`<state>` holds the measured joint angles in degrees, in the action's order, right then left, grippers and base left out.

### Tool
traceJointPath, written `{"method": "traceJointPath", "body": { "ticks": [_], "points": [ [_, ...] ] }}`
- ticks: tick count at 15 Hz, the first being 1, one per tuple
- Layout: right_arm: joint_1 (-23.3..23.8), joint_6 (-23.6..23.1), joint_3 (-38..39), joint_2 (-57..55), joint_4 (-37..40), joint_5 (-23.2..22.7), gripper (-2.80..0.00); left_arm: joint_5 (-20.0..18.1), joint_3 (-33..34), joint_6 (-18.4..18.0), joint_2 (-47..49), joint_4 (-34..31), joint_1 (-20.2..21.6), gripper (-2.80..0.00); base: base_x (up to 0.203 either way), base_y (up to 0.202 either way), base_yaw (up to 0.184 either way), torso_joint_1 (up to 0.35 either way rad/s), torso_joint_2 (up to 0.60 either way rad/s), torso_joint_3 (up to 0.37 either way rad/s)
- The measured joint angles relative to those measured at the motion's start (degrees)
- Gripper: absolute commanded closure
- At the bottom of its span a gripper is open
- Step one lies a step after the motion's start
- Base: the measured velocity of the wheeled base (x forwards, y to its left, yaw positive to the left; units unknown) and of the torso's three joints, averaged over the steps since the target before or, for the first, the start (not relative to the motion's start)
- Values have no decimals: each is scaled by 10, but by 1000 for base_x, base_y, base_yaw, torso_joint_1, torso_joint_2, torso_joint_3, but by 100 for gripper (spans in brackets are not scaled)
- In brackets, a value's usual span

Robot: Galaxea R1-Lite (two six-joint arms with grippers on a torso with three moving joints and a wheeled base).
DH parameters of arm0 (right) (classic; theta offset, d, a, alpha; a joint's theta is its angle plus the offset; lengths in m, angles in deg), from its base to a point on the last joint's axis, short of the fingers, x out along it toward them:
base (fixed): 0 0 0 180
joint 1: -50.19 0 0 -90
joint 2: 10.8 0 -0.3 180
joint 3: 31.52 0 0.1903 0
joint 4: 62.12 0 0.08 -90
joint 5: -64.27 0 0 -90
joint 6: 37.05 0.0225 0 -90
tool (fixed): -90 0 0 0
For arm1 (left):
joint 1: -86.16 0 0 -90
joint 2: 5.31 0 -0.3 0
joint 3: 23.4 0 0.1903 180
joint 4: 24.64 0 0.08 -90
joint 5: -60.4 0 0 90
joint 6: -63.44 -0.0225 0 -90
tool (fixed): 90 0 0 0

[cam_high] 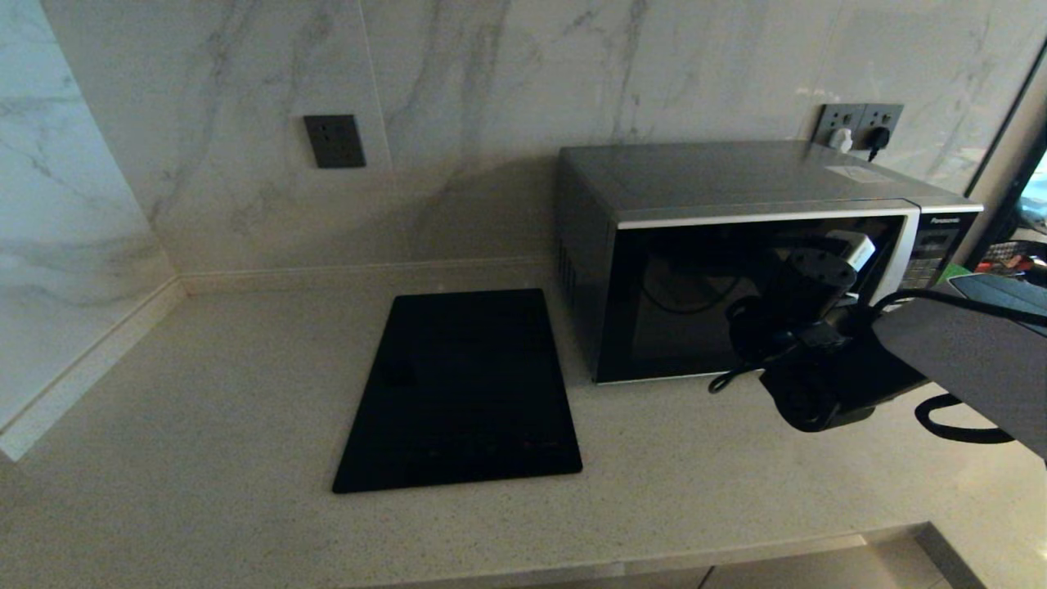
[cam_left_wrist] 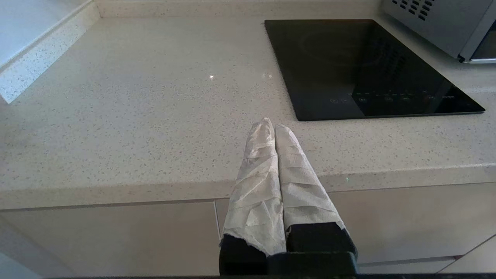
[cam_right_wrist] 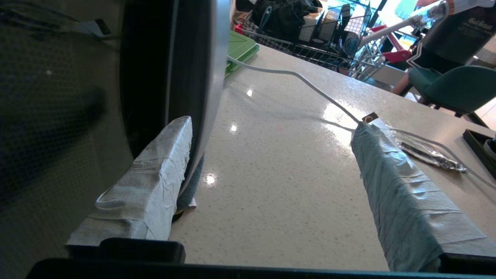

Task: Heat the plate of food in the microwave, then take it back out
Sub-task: Open the microwave oven

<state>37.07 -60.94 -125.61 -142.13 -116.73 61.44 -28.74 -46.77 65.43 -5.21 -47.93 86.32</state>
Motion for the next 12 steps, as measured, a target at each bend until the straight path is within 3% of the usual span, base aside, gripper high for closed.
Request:
{"method": "traceJointPath", "body": {
  "ticks": [12],
  "points": [
    [42,-19,-81,-38,30,2,-280,0,0,0,0,0,0,0,0,0,0,0,0,0]
  ]
}}
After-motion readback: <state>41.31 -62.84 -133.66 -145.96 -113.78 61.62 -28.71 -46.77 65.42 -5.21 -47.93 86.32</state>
